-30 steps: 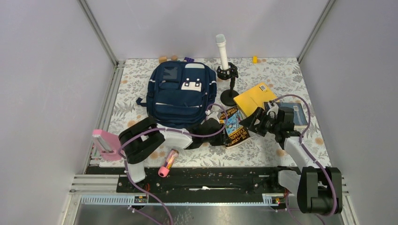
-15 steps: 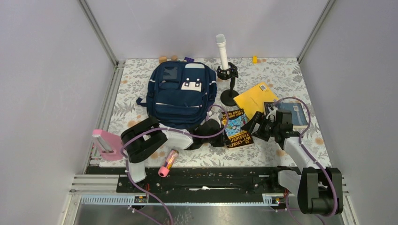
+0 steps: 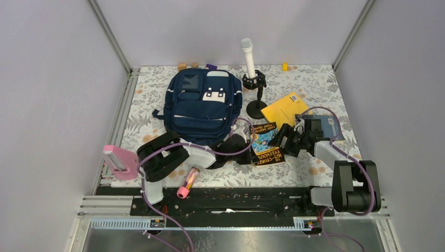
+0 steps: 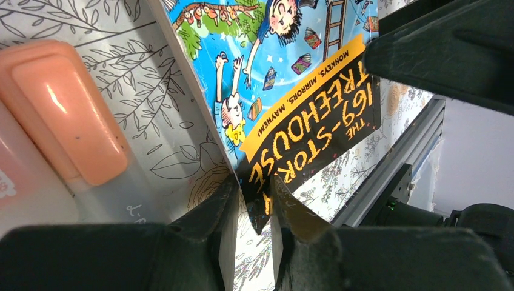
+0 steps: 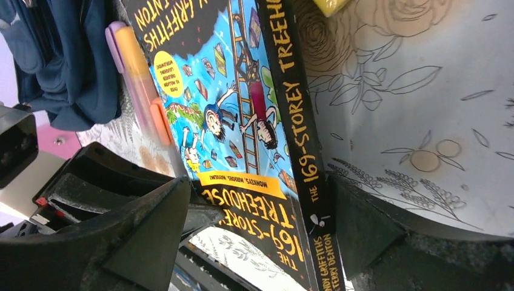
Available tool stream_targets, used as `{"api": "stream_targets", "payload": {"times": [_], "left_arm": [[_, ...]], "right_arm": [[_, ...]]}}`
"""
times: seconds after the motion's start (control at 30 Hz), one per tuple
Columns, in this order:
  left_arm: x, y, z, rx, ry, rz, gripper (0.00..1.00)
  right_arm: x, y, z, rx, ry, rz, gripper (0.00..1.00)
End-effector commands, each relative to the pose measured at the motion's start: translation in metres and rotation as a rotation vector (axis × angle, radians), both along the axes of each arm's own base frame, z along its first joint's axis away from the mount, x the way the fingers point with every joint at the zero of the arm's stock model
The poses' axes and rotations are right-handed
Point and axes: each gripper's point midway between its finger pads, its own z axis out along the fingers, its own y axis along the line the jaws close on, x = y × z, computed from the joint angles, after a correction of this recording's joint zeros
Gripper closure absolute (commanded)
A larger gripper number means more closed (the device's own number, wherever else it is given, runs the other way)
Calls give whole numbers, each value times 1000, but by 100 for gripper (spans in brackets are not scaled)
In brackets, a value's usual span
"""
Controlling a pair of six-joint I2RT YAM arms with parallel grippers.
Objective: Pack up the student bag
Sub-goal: Pick up the book from the center of the board.
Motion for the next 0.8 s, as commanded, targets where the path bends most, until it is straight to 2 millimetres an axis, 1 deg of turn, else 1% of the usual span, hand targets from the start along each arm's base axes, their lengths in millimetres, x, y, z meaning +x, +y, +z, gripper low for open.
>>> {"api": "stream_targets", "payload": {"times": [0.0, 0.07, 0.2, 0.23, 0.3, 0.4, 0.53, 0.63, 0.7, 0.77], "left_arm": [[-10, 14, -28, 72, 21, -25, 88], [-10, 12, -25, 59, 14, -34, 88], [-12, 7, -19, 17, 0, -60, 87], [-13, 5, -17, 6, -6, -70, 87], [-12, 3, -12, -9, -23, -82, 87], [-11, 0, -5, -21, -50, -98, 87], [-8, 0, 0, -14, -68, -103, 87], [-7, -2, 3, -14, -75, -106, 87], [-7, -3, 9, -26, -83, -113, 86], [-8, -5, 17, -41, -98, -128, 80]], "right_arm": [[2, 21, 17, 121, -37, 106, 11], [0, 27, 20, 167, -38, 118, 14], [7, 41, 38, 281, -104, 146, 21], [9, 39, 40, 283, -110, 140, 22], [5, 42, 35, 246, -96, 164, 24], [0, 40, 24, 180, -65, 179, 29], [-2, 36, 18, 142, -55, 173, 43], [-3, 33, 21, 118, -62, 162, 53], [-1, 31, 26, 102, -84, 153, 68], [2, 27, 33, 79, -110, 137, 88]]}}
